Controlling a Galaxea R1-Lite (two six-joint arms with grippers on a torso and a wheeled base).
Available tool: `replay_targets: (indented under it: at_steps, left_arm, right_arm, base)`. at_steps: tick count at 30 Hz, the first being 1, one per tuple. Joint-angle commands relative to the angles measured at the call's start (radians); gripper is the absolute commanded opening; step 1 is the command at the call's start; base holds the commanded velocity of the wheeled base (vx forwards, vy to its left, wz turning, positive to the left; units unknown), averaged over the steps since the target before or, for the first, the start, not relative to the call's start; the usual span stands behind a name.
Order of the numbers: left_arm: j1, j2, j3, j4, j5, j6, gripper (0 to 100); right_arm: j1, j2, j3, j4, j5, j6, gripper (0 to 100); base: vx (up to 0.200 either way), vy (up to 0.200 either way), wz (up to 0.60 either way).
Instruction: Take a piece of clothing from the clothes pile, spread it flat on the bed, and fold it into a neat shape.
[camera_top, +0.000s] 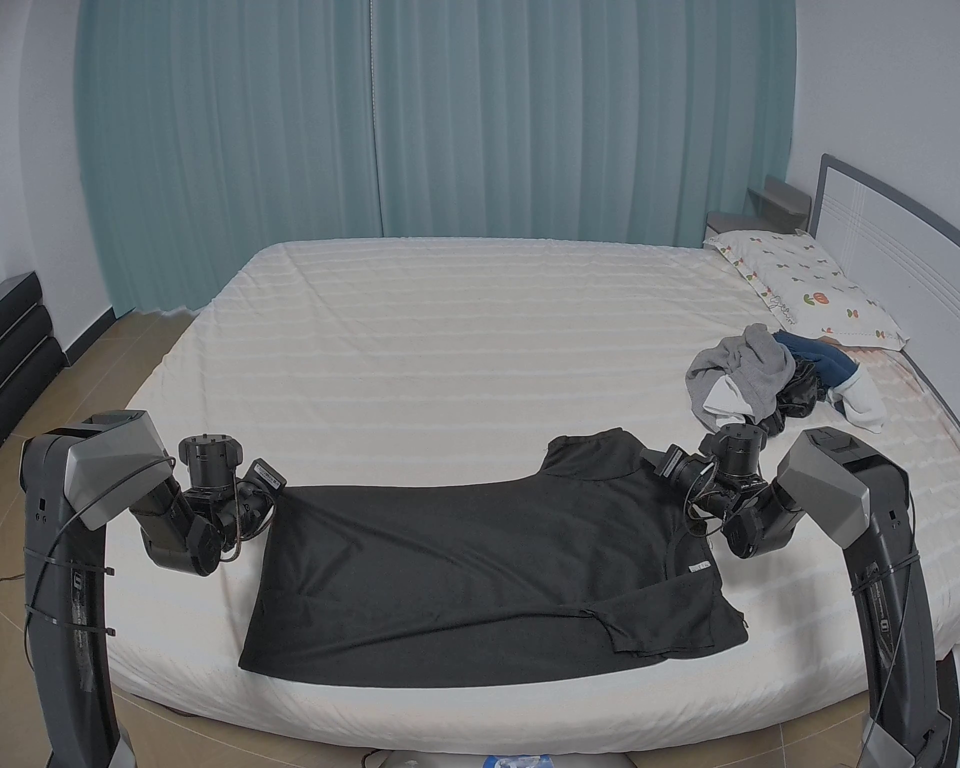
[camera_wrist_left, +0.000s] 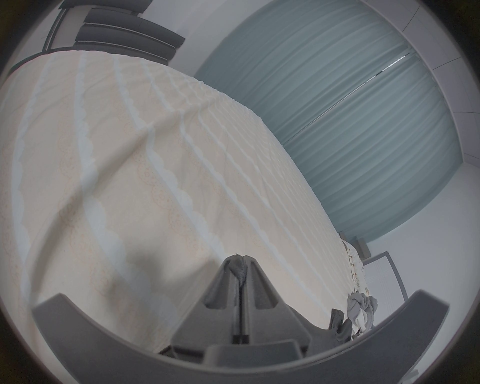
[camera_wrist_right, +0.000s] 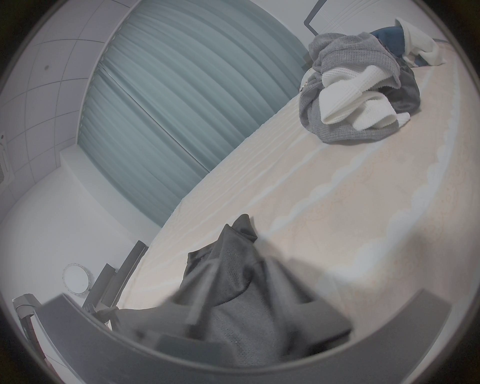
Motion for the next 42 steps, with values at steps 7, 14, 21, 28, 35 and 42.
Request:
replay_targets:
  at_steps: [7,14,21,28,35,42]
  left_arm:
    - [0.0,-0.005,-0.002,-0.002,0.0,0.0,0]
    - [0.002,-0.002,-0.005,-0.046,0.002,0.001,0]
    - [0.002,-0.007,-0.006,-0.105,0.002,0.003,0]
    - [-0.001,-0.002,0.001,-0.166,0.003,0.006,0]
    - [0.002,-0.004,0.004,-0.172,0.003,0.013,0]
    - [0.004,-0.008,0.006,-0.172,0.005,0.015,0]
  right_arm:
    - [-0.028,-0.036,0.072,-0.062,0.031,0.002,0]
    - [-0.056,-0.067,0.125,-0.128,0.043,0.005,0]
    - [-0.065,-0.134,0.245,-0.248,0.086,0.077,0]
    - [-0.088,-0.165,0.285,-0.3,0.1,0.119,0]
    - [-0.122,-0.196,0.343,-0.323,0.143,0.122,0]
    - [-0.138,-0.208,0.348,-0.35,0.149,0.124,0]
  base:
    - [0.0,0.0,0.0]
    - [0.0,0.0,0.0]
    - [0.0,0.0,0.0]
    - [0.0,0.0,0.0]
    - [0.0,0.0,0.0]
    - [0.0,0.0,0.0]
